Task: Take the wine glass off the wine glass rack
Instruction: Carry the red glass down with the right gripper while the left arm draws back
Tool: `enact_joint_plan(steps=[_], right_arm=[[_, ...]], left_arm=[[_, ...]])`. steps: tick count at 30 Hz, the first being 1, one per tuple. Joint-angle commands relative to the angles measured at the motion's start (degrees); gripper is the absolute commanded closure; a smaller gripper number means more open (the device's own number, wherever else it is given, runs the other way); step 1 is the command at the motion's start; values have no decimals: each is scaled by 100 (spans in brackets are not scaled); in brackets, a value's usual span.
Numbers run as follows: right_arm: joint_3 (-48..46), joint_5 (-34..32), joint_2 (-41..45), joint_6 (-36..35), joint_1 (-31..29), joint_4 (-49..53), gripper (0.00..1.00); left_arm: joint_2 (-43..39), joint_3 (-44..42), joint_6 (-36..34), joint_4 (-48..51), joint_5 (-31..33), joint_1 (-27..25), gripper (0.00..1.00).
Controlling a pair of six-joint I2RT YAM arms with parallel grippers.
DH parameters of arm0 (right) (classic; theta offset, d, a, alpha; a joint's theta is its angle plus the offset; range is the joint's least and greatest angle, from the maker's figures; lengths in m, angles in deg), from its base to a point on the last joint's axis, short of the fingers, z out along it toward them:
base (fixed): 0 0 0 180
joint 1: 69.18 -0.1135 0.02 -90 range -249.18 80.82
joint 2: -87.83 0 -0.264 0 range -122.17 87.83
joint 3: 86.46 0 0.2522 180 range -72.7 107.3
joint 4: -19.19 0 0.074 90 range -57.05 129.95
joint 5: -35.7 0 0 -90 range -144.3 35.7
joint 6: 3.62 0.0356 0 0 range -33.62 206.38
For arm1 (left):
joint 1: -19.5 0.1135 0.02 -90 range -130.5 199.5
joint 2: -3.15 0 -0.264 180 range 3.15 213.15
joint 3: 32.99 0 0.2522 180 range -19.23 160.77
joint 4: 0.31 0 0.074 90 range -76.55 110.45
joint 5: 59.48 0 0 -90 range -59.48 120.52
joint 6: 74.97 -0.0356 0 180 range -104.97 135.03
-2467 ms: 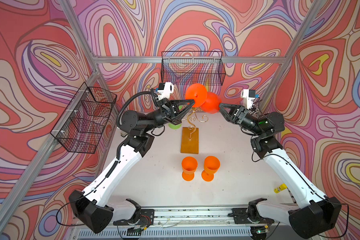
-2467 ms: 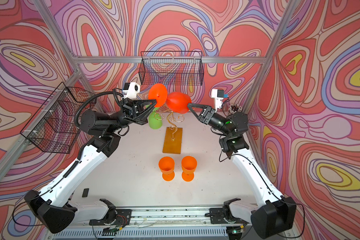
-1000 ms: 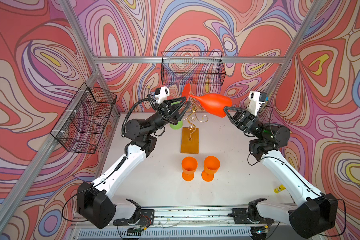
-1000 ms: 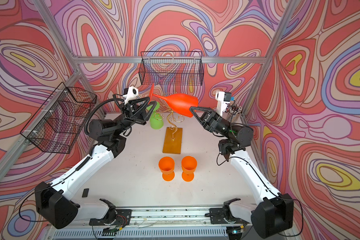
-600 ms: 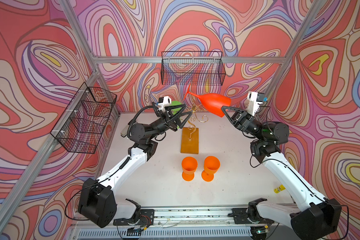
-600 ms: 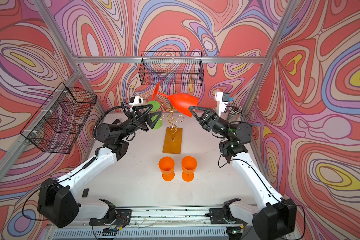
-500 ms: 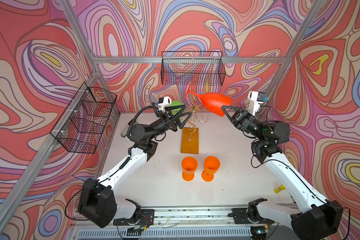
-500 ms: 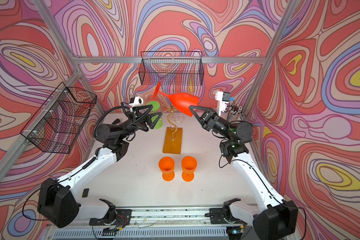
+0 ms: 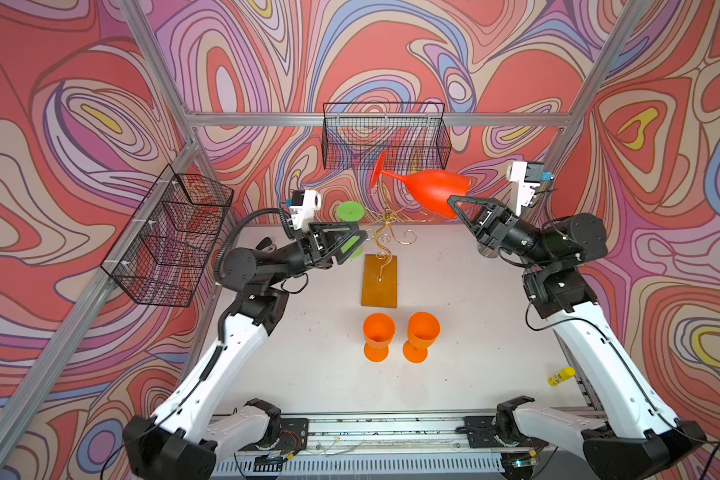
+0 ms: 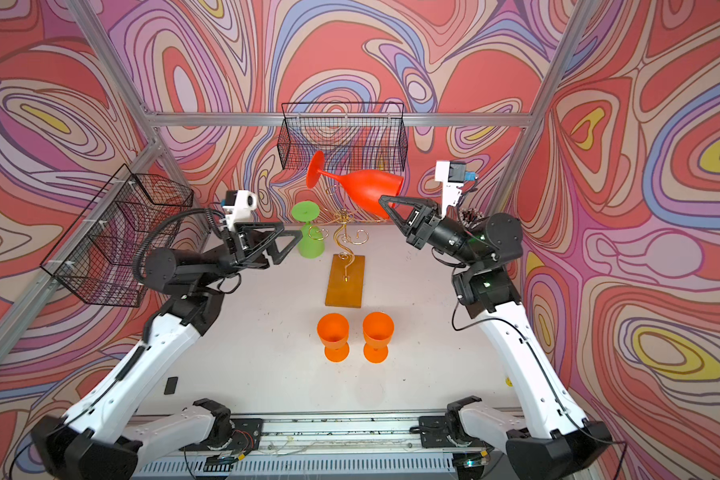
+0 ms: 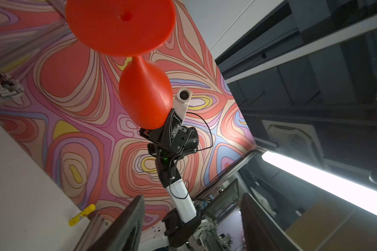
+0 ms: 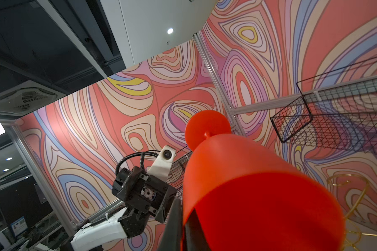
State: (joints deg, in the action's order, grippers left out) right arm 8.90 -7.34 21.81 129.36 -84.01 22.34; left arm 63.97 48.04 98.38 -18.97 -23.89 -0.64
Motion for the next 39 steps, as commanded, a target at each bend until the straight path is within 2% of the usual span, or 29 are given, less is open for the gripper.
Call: enact_joint_plan(steps=[1,2,5,8,11,16,20,22,29,39], right_arm=[[674,-143,90,-1205,-29,2062,100],[870,-196,23,-1358,-29,2432,100],[1266,-224,-216,-1635,-44,3195,100],[1620,-214,-485,-1990,-224,3790,100],[2175,-569,-825,-2565,-665,4698,100],[3296,-1173,-1630,-3355,-1703,6080,100],[4274,-2018,-2507,-4025,-2712,7297,100],[4583,-2236,-2843,-4205,-3057,7655,100],[5105,-2644,-3634,-4573,-3661,8525,100],[5084,-3976,-4478,-4878,-4664,8928,100]], left_arm=[[-747,1216,-3561,4297,407,49,29],[-859,1546,-4163,5286,889,45,29],[-1135,1998,-5069,6500,2211,45,28],[-1428,1964,-5339,6761,3176,52,28],[-1618,1862,-5451,6842,3707,48,28],[-1670,1887,-5595,7046,4133,51,28],[-1705,1848,-5613,7077,4309,45,28],[-1737,1836,-5633,7079,4369,45,29],[-1936,1790,-5706,7074,4665,46,29],[-2056,1584,-5704,7053,4967,48,29]])
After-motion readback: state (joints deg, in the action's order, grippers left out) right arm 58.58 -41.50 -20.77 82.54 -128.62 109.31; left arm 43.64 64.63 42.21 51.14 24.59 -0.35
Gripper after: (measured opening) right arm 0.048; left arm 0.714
